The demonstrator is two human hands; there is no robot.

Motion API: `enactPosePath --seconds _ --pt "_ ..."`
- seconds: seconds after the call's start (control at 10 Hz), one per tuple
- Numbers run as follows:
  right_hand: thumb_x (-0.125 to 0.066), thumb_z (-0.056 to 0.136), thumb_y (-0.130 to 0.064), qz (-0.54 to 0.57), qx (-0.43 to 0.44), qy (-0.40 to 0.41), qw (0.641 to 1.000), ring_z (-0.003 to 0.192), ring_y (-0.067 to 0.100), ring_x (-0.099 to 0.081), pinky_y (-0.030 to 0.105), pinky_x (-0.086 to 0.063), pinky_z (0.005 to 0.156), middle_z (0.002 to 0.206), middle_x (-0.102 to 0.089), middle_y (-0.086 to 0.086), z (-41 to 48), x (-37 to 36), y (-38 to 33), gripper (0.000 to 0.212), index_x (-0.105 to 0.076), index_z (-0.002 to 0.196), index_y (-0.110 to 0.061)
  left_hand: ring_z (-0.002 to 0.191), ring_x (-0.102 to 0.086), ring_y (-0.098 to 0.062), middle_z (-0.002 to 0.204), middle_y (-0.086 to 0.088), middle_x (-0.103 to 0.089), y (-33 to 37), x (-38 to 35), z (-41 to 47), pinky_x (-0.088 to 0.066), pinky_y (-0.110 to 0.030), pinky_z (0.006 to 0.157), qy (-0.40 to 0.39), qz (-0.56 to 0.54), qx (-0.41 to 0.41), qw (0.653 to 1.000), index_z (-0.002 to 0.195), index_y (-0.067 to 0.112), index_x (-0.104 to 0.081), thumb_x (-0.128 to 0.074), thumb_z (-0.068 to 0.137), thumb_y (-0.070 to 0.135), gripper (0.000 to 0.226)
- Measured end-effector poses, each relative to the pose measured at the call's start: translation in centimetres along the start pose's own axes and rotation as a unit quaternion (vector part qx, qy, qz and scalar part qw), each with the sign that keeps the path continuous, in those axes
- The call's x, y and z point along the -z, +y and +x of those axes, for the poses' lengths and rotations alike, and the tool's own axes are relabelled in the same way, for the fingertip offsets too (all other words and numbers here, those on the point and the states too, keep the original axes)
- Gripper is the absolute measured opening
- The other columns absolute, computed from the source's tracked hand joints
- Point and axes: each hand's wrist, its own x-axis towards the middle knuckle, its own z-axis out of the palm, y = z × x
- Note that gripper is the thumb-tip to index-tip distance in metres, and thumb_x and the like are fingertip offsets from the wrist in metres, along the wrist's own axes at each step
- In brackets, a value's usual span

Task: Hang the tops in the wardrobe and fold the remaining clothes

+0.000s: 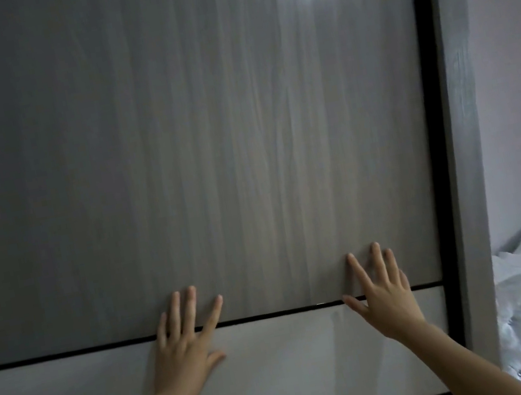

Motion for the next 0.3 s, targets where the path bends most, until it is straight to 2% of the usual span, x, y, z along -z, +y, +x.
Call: enactPosePath --seconds 0.2,0.3 --pt "-0.029 0.093 -0.061 -0.001 0.008 -0.034 0.999 0.143 0.034 0.014 0.043 -0.011 0.116 0.154 0.024 0.013 -0.5 1.3 2.3 0.076 0.017 0.146 -0.032 0.117 -0.05 -0.049 0.131 -0.026 -0.051 1.9 -0.6 0.3 -0.045 -0.062 0.083 0.005 0.006 0.024 1.0 0.149 0.029 0.006 -0.092 0.022 0.047 0.162" --pt "-0.042 0.094 -0.052 0.098 0.002 -0.057 0.994 0.145 0.03 0.005 0.041 -0.015 0.115 0.157 0.011 0.013 -0.5 3.9 1.0 0.075 0.003 0.15 -0.03 0.117 -0.05 -0.049 0.131 -0.026 -0.051 1.5 -0.2 -0.2 -0.046 -0.063 0.082 -0.006 0.017 0.036 0.999 0.149 0.029 -0.003 -0.093 0.022 0.047 0.157"
